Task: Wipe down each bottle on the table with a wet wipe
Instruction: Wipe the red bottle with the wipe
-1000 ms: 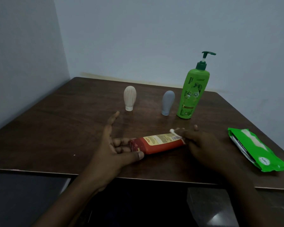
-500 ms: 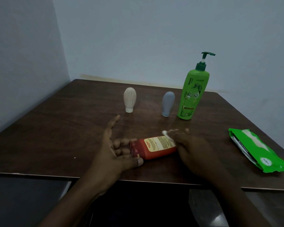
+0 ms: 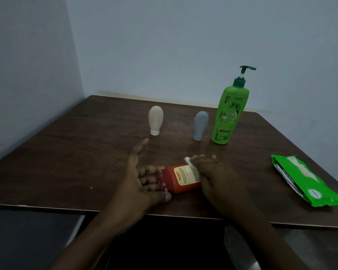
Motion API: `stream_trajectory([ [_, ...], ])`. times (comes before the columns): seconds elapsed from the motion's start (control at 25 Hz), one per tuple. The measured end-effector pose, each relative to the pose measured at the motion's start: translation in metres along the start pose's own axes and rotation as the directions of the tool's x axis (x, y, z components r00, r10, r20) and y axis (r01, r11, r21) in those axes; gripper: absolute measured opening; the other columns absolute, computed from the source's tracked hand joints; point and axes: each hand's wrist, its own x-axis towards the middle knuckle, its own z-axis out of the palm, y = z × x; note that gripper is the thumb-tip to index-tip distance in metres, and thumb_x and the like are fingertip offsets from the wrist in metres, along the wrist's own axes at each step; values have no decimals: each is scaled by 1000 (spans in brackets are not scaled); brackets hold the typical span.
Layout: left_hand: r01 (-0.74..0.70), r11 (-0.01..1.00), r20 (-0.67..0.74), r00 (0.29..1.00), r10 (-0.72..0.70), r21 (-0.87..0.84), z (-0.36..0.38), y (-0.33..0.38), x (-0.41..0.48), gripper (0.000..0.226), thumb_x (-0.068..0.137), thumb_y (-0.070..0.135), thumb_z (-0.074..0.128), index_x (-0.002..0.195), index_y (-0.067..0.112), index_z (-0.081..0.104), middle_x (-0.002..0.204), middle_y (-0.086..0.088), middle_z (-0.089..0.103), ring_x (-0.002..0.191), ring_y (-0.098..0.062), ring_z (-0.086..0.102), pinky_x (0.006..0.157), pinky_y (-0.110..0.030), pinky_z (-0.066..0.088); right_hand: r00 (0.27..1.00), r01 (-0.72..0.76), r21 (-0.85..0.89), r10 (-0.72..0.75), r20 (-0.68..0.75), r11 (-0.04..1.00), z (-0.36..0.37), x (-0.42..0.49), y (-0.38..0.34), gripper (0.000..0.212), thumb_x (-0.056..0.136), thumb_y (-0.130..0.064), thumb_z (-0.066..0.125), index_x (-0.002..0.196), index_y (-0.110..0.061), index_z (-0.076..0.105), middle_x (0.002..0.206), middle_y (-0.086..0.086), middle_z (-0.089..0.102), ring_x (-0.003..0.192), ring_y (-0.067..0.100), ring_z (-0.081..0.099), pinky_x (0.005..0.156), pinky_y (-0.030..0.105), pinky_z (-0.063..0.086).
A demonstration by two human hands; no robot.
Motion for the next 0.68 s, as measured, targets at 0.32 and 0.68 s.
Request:
stream_trajectory([
  [0.32, 11, 1000, -4, 1000, -11, -17, 5, 1, -1, 134, 55, -28, 82, 140, 63, 34, 109, -7, 69, 96, -24, 75, 75, -37, 63, 995, 102, 24, -102, 10, 994, 11, -1, -45, 52, 93, -15, 40, 144, -22, 48, 152, -1, 45, 144, 12, 33, 123, 30, 14],
  [0.68, -51, 998, -33, 998, 50, -26, 3, 0, 0, 135, 58, -24, 84, 137, 71, 30, 104, -7, 75, 97, -26, 76, 79, -44, 63, 943, 311, -61, -315, -103, 949, 36, -41, -48, 53, 85, -16, 43, 136, -9, 57, 144, 7, 53, 138, 22, 45, 114, 39, 31],
])
